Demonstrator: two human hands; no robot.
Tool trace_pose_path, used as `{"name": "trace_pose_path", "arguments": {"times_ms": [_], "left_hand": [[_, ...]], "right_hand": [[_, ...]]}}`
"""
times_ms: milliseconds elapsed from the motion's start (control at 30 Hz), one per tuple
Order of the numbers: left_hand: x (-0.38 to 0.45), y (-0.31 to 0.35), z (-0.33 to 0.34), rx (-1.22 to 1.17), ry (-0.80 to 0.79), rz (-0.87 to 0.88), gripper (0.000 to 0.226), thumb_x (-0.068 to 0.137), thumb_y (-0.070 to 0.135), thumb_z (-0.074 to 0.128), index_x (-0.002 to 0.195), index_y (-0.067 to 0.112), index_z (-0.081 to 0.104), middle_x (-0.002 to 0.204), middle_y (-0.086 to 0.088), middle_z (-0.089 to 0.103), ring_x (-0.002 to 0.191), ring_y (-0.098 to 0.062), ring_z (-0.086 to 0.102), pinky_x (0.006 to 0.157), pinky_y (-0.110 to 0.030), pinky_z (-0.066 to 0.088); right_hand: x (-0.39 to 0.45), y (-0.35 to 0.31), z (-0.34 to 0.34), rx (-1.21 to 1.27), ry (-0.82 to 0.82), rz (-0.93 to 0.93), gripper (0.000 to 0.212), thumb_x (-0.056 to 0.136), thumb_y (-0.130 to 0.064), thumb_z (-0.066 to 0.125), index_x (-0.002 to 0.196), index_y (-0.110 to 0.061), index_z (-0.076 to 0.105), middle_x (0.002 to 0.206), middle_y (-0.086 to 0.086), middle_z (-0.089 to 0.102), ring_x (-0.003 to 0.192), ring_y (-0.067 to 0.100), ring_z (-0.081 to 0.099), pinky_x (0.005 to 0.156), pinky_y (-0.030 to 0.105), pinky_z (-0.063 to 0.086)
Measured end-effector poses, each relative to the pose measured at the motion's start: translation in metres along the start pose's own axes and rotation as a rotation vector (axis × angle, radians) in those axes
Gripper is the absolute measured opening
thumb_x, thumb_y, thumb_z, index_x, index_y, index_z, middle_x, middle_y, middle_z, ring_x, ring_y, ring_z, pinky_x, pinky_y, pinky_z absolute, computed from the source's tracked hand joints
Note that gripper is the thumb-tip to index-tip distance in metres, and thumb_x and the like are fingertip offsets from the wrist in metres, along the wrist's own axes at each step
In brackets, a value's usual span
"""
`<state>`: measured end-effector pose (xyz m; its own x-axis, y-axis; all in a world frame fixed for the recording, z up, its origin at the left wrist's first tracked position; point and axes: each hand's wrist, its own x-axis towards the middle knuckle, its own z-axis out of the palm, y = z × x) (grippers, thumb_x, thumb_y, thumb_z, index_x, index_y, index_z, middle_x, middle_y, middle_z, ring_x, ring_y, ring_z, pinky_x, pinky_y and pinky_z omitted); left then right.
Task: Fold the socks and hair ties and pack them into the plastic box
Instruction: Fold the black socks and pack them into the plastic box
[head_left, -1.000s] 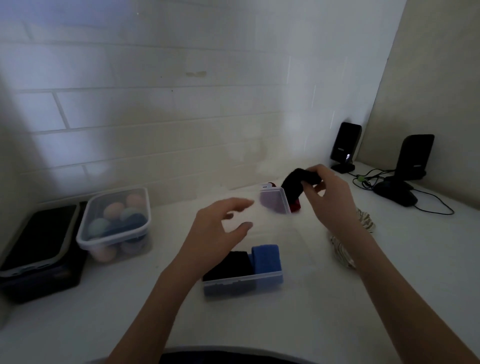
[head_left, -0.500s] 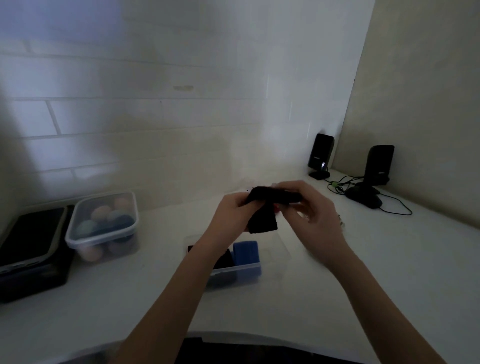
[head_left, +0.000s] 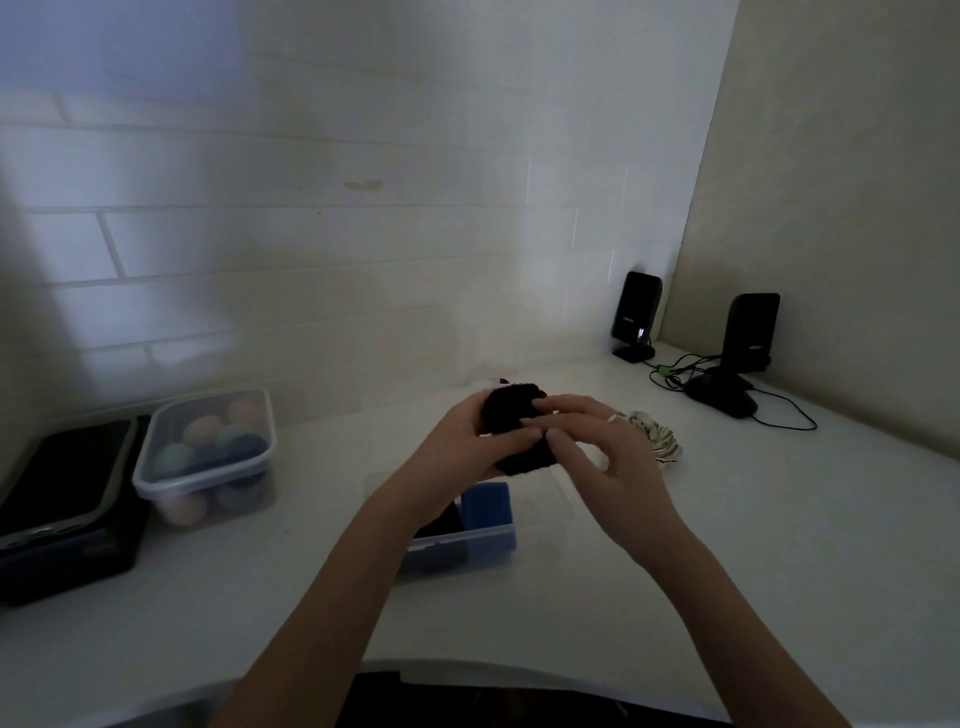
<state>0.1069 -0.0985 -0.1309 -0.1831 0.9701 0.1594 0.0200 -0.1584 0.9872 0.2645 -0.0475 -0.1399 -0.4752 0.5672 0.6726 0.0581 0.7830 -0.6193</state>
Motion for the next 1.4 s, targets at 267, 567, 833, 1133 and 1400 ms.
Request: {"name": "trace_pose_path", "arguments": {"times_ms": [267, 567, 833, 1133, 1400], "left_hand": [[-0.013, -0.011, -0.003, 0.617, 0.087, 0.343, 0.042, 0.080, 0.012, 0.068, 0.106, 0.036, 0.046, 0.097, 0.019, 0.066, 0.092, 0.002, 0.061, 0.081, -0.013, 0.048], [-0.018, -0.006, 0.004, 0.873, 0.179, 0.633, 0.045, 0.067, 0.002, 0.076, 0.106, 0.022, 0.064, 0.090, 0.014, 0.051, 0.093, -0.005, 0.047, 0.080, -0.011, 0.040], [-0.020, -0.011, -0.019, 1.030, 0.217, 0.382, 0.041, 0.076, 0.026, 0.072, 0.112, 0.029, 0.054, 0.105, 0.012, 0.060, 0.098, -0.008, 0.048, 0.078, -0.021, 0.038], [-0.011, -0.021, -0.024, 1.269, 0.043, 0.116, 0.011, 0.079, 0.025, 0.068, 0.089, 0.028, 0.064, 0.093, 0.010, 0.070, 0.082, -0.009, 0.057, 0.069, -0.025, 0.042], [-0.005, -0.025, -0.025, 1.320, -0.043, 0.109, 0.009, 0.081, 0.015, 0.062, 0.084, 0.023, 0.066, 0.093, 0.004, 0.068, 0.084, -0.014, 0.059, 0.067, -0.023, 0.037]], "right_hand": [[0.011, 0.003, -0.010, 0.213, -0.055, 0.513, 0.039, 0.095, -0.047, 0.037, 0.101, -0.016, 0.060, 0.071, 0.007, 0.072, 0.052, 0.019, 0.063, 0.042, 0.024, 0.045], [0.016, 0.008, -0.006, 0.754, -0.360, 0.801, 0.039, 0.079, -0.031, 0.068, 0.111, -0.008, 0.063, 0.086, 0.006, 0.065, 0.069, 0.012, 0.060, 0.062, 0.024, 0.046], [0.024, 0.012, -0.016, 0.468, -0.373, 0.685, 0.036, 0.087, -0.002, 0.057, 0.106, -0.031, 0.064, 0.114, 0.014, 0.064, 0.098, 0.025, 0.068, 0.073, 0.034, 0.057], [0.030, 0.025, -0.005, -0.205, -0.477, 0.426, 0.009, 0.083, -0.027, 0.067, 0.084, -0.033, 0.060, 0.059, -0.010, 0.067, 0.054, -0.001, 0.059, 0.051, 0.013, 0.040], [0.023, 0.021, 0.015, -0.562, -0.609, 0.314, 0.020, 0.082, -0.030, 0.067, 0.091, -0.029, 0.049, 0.093, 0.001, 0.068, 0.079, 0.019, 0.061, 0.063, 0.029, 0.048]]}}
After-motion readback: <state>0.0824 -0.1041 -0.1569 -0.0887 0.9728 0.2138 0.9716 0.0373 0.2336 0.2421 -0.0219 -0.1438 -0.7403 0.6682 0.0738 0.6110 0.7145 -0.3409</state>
